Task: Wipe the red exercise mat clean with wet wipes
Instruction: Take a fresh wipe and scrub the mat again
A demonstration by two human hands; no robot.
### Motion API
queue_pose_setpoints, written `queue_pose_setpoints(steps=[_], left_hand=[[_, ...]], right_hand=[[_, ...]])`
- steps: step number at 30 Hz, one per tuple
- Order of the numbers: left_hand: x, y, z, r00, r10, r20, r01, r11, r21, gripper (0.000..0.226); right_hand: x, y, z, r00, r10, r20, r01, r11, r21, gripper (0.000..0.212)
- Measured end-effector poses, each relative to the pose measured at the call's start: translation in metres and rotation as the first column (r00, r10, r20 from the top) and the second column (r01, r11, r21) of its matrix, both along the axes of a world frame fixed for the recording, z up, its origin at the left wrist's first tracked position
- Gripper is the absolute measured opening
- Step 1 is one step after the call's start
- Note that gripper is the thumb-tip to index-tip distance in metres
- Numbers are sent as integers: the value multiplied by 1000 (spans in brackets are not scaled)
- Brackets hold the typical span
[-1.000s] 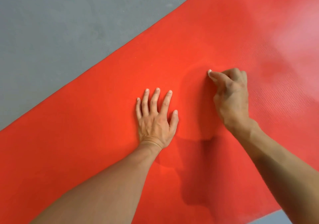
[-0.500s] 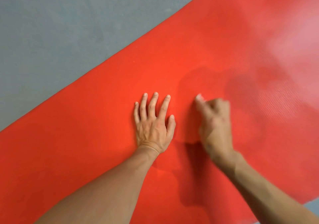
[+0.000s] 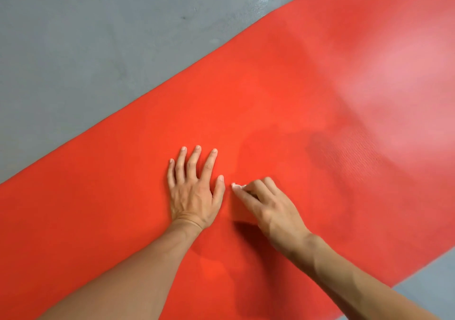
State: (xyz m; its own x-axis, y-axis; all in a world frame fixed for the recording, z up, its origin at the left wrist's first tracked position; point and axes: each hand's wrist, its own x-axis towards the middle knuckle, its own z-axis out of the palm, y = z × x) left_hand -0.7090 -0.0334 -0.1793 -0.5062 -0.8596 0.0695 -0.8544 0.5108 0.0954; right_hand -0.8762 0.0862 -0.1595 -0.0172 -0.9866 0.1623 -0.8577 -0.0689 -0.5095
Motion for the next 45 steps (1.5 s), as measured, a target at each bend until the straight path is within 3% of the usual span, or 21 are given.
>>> queue_pose_setpoints(steps=[1,3,5,7,9,11,14,15,17,20,22,26,28,30,32,35,38,39,41,43,45], left_hand=[[0,0,0,1000,0,-5,0,1000,-1,61],[-1,0,-1,1000,-1,-17,1,1000,-8,60],[0,0,-2,1000,-1,-20,0,1000,-15,60],[-1,0,-3,999,-1,-33,0,1000,-16,59],[-1,-1,-4,999,-4,-48,3,1000,-21,59],[0,-1,-6,998,-11,-60,10,1000,-23,58],[0,-2,-7,998,-13,-59,12,1000,-24,56],[0,-1,-8,998,-11,-59,9,1000,-22,55],[-1,1,-7,999,-29,-37,28,999,-35,53],[0,29,-1,996,-86,8,87,995,-52,50],[7,71,2,992,-122,-18,122,993,-5,52],[23,133,-4,981,-196,12,194,977,89,57],[23,135,-5,986,-161,43,158,985,74,59],[19,134,-3,987,-152,53,147,986,76,59],[20,137,-2,986,-160,47,156,984,85,59],[20,136,0,985,-168,50,163,982,95,58],[19,138,2,986,-161,52,156,984,87,58],[18,138,3,985,-165,55,160,983,93,60],[17,137,4,984,-168,64,161,981,107,63],[18,137,4,983,-163,81,153,982,112,64],[19,137,4,983,-165,78,156,982,109,64]], right_hand=[[-20,-4,-4,999,-6,-37,6,1000,-13,42],[-63,-19,-12,964,-257,-63,255,966,-34,49],[-83,-31,-18,841,-540,-17,540,842,-14,52],[-59,-32,-18,779,-627,17,627,779,-1,51],[-14,-18,-16,858,-511,45,512,859,-3,51],[24,9,-14,959,-277,53,279,960,-24,46],[14,31,-14,999,-3,-39,1,999,-41,45],[-2,32,-15,997,-22,-75,18,998,-55,43],[-37,32,-17,960,-259,-102,252,965,-80,37],[-34,38,-16,821,-571,-14,571,821,-3,40],[7,54,-15,860,-510,-19,510,860,13,42],[26,89,-4,991,-114,-72,113,993,-18,44],[-9,84,-8,968,-222,-119,220,975,-33,39],[-38,74,-13,849,-524,-64,525,851,-13,40],[-21,72,-13,763,-644,-50,646,762,37,48],[39,88,-4,947,-311,-77,312,950,10,47],[33,99,-1,978,62,-198,-70,997,-30,43],[14,92,-4,974,49,-219,-58,998,-34,44],[-28,74,-11,963,-174,-208,167,985,-47,46],[-49,60,-15,885,-447,-126,450,893,-13,52],[-24,57,-11,837,-541,-85,545,837,40,58]])
